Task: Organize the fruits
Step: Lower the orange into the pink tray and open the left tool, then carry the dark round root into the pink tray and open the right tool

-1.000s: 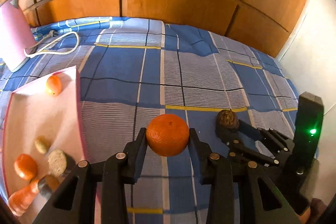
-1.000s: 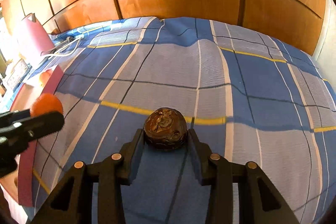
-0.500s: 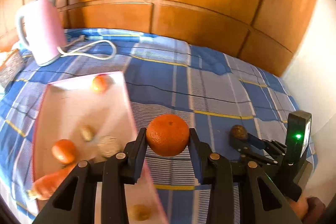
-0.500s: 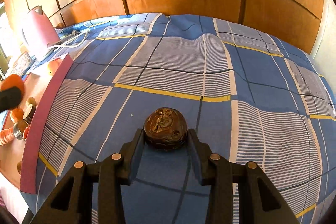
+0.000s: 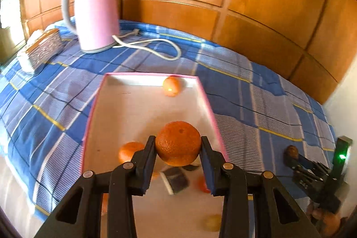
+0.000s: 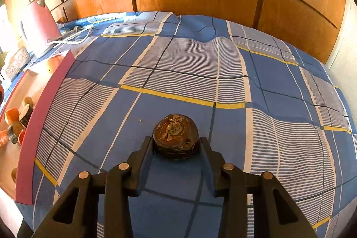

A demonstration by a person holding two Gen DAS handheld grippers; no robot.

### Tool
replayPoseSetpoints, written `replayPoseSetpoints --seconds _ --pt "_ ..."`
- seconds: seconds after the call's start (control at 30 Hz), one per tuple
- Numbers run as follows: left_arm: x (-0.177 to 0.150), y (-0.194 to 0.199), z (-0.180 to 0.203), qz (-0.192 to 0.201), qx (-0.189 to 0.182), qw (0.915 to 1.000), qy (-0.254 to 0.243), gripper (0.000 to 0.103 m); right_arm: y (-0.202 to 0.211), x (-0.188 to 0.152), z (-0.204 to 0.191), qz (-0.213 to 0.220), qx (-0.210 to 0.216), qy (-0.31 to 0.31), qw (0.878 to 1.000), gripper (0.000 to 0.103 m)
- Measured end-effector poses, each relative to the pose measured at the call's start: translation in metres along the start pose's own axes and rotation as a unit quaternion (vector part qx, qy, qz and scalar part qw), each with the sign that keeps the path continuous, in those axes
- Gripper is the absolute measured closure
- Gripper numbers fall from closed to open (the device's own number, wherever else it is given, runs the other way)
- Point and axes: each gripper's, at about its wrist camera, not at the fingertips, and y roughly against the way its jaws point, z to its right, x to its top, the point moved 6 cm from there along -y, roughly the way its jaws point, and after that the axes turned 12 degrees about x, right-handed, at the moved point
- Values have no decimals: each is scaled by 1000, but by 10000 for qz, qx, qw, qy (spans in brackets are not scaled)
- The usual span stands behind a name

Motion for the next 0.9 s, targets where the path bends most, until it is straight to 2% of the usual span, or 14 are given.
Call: replayPoseSetpoints --seconds 0.2,0.3,0.43,0.57,0.77,0.9 --pt "3 -14 -22 -76 268 9994 196 61 -2 1 -1 -33 -57 35 10000 62" --pt "4 -11 -29 -11 299 9990 333 44 -2 1 -2 -40 -66 42 10000 62" --pt "6 0 -31 124 258 9990 350 43 -2 2 -2 -52 -56 8 10000 62" --pt "8 10 -31 217 246 9989 341 43 4 7 -12 41 183 0 9998 62" --pt "5 21 -35 259 245 9985 406 41 21 20 -68 218 1159 353 9924 62" --pt "2 29 -40 324 299 9979 466 40 28 21 -121 102 1953 724 9780 62"
